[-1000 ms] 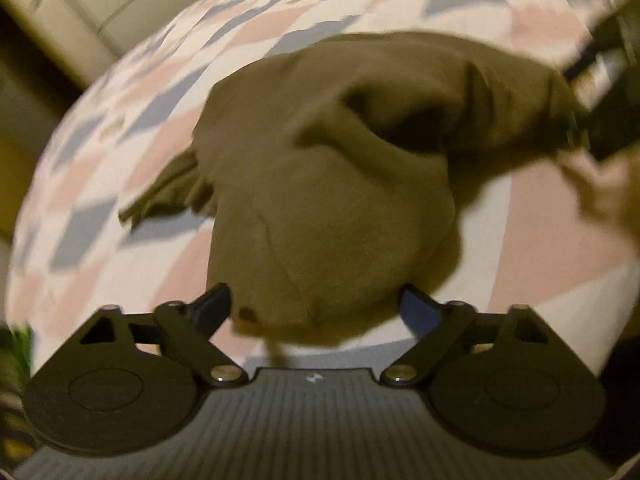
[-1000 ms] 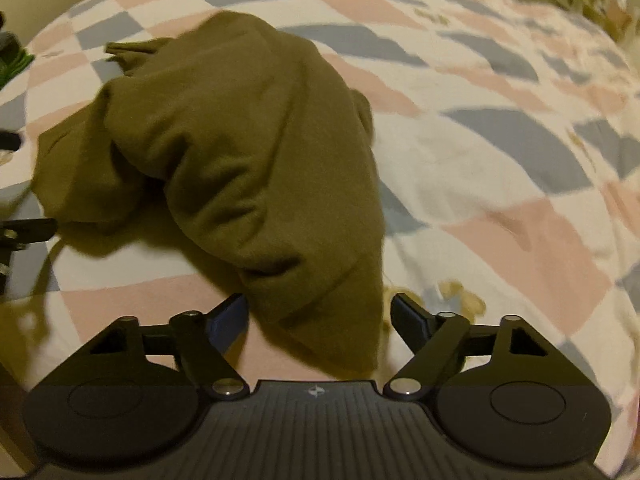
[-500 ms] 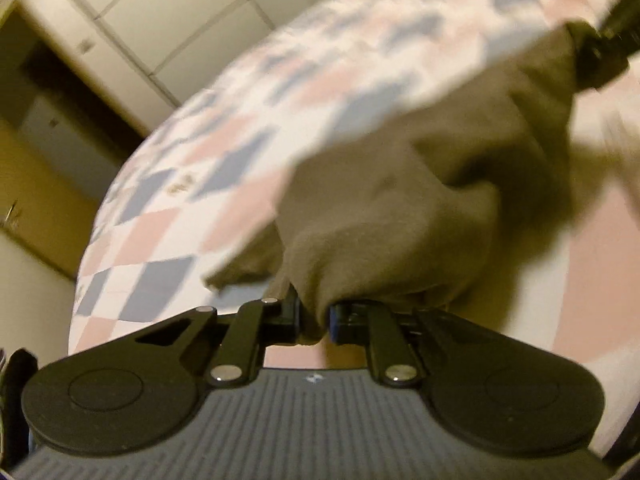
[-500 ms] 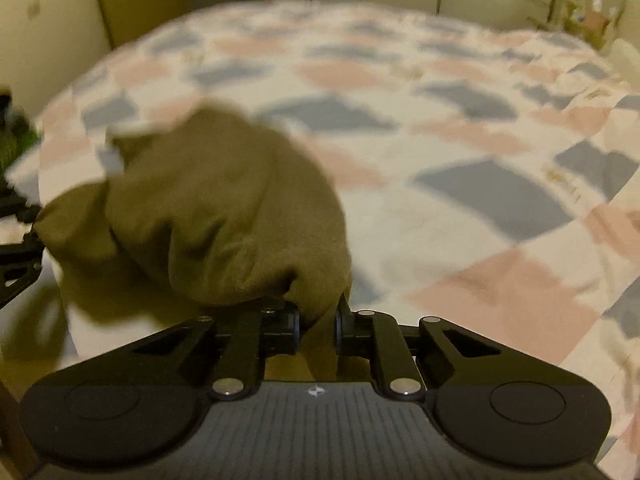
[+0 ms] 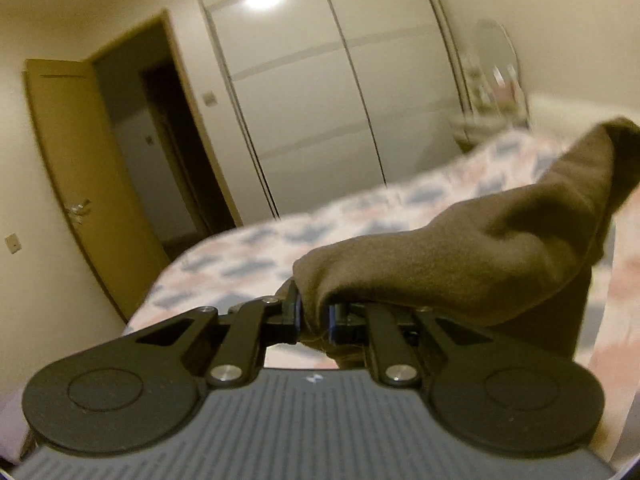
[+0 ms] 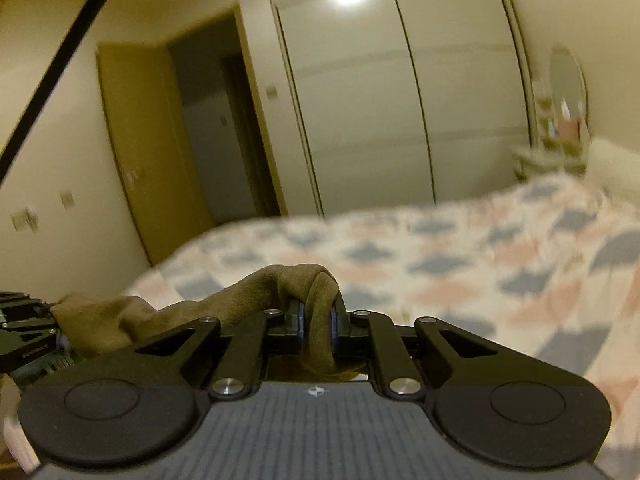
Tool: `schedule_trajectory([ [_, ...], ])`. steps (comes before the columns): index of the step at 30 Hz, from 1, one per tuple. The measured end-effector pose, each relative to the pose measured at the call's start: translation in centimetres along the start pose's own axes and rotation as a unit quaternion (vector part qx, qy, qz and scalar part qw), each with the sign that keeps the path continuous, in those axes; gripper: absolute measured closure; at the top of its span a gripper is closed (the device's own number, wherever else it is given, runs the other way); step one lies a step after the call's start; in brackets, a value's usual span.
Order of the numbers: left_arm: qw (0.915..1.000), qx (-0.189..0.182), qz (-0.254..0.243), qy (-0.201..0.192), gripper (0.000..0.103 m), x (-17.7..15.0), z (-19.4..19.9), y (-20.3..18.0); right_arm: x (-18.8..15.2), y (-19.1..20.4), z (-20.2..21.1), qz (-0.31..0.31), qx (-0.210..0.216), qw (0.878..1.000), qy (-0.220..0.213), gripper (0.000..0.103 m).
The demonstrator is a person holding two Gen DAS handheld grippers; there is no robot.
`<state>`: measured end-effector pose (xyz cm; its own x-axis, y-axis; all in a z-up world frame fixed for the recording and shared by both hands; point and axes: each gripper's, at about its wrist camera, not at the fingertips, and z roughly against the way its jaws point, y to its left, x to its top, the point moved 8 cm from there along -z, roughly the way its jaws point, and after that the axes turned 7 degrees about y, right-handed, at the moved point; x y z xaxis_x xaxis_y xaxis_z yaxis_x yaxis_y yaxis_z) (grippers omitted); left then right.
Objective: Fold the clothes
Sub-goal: 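Lift the shirt with both grippers and shake it out in the air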
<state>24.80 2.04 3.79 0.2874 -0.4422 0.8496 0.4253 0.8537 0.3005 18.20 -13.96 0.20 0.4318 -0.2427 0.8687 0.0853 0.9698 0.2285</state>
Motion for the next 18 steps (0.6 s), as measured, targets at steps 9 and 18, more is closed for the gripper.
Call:
schedule_trajectory([
  [9,0.9972,-0.018,0.037,-0.062,0.093,7.7,6.1,-0.2,8.6,-0.5,9.8,0.018,0.038,0.996,-0.084,0.092],
  [18,0.9928,-0.058,0.058,-0.088,0.093,10.0,10.8,-0.9,10.7,-3.3,15.8,0.019,0.053,0.994,-0.094,0.091],
])
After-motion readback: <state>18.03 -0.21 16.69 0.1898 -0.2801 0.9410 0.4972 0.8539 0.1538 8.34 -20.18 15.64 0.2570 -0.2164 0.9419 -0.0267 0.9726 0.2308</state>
